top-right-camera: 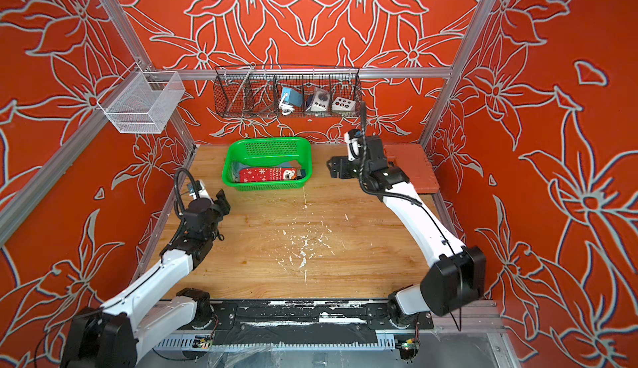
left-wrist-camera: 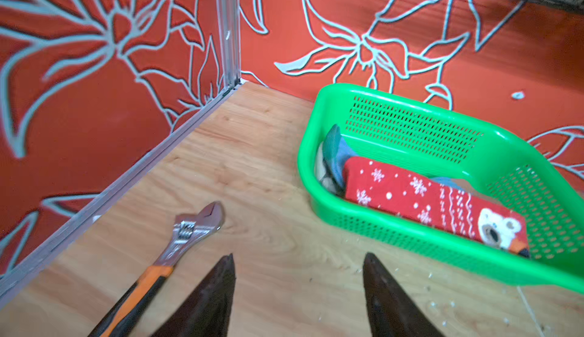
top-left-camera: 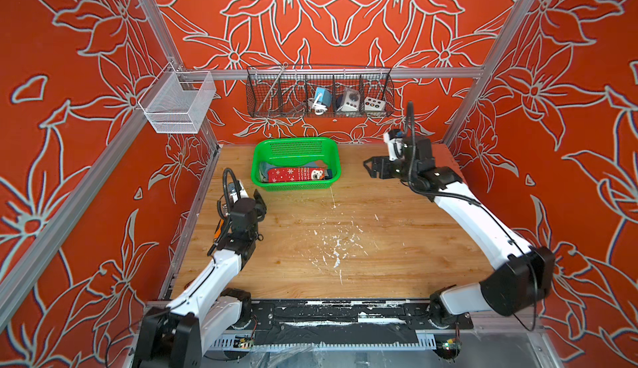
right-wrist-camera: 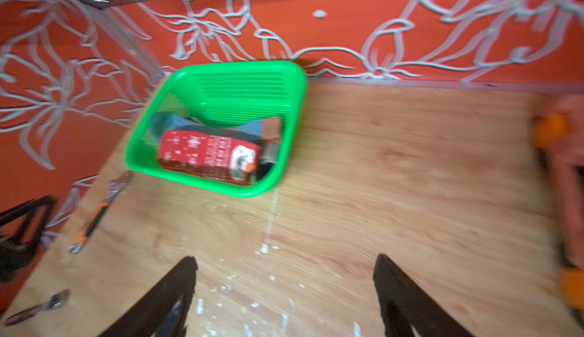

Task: Place the socks together as a pair
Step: Reset both arms

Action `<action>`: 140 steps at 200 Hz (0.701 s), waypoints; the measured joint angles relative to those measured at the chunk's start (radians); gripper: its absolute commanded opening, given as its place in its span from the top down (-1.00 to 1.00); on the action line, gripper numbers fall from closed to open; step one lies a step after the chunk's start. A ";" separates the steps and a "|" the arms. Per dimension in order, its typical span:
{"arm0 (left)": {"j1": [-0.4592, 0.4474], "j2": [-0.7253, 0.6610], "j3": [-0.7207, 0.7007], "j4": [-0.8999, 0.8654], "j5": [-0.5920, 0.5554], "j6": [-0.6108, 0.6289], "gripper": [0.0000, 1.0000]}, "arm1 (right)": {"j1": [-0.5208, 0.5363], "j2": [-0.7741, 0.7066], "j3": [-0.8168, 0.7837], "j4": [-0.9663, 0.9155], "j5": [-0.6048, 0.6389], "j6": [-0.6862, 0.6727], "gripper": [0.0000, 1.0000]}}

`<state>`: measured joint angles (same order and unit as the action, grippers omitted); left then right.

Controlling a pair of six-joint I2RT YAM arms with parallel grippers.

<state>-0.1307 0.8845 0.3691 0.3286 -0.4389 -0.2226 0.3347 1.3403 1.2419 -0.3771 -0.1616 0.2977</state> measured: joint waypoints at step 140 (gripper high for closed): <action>0.001 0.095 -0.362 0.766 0.220 0.241 -0.97 | -0.235 -0.116 -0.877 0.806 0.454 -0.195 -0.97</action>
<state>-0.1299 0.9794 0.0074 1.0946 -0.2188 0.0181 0.1001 1.2247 0.3649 0.4290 0.2920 0.1028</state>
